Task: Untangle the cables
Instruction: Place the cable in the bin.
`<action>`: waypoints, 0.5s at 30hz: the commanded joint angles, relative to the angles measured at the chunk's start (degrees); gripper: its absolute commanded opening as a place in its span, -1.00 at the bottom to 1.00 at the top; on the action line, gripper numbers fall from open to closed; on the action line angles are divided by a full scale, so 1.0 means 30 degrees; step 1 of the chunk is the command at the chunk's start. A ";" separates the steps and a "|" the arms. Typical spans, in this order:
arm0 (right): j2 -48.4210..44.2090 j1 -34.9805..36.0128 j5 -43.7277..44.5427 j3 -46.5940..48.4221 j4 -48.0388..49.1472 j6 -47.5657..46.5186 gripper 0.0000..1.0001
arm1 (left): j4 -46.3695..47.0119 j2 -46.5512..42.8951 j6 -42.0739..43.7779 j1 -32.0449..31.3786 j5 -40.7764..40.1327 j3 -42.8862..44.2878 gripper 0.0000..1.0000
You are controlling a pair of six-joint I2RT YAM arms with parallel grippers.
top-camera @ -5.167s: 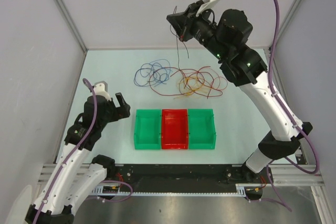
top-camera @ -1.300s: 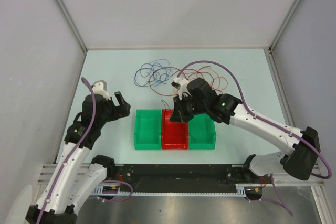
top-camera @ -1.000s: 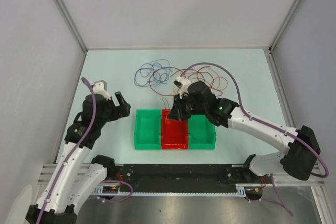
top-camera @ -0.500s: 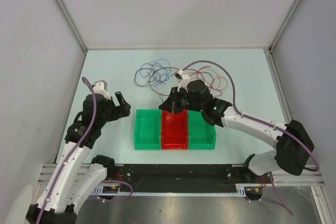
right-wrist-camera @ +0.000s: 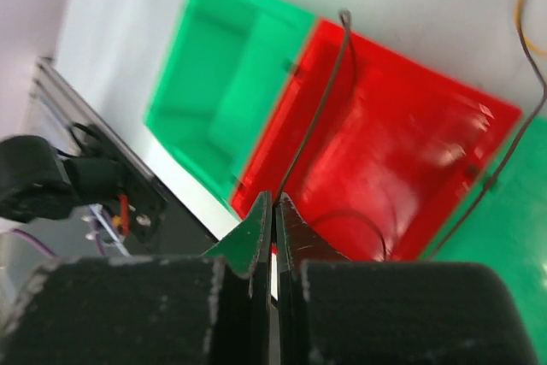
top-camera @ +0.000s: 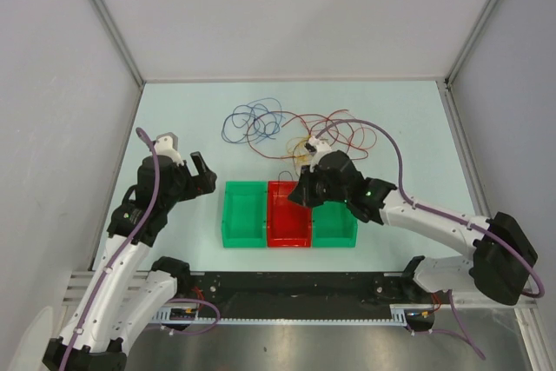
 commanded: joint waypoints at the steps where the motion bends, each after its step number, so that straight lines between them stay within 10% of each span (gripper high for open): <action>1: -0.1342 0.0524 0.1372 -0.0926 -0.1621 -0.0185 -1.00 | 0.0361 -0.0206 0.0143 -0.0089 0.0082 0.0426 0.89; 15: 0.1437 0.2048 0.2077 -0.0401 -0.2094 0.0225 -1.00 | 0.0419 -0.0118 0.0172 -0.0088 0.0111 0.0397 0.89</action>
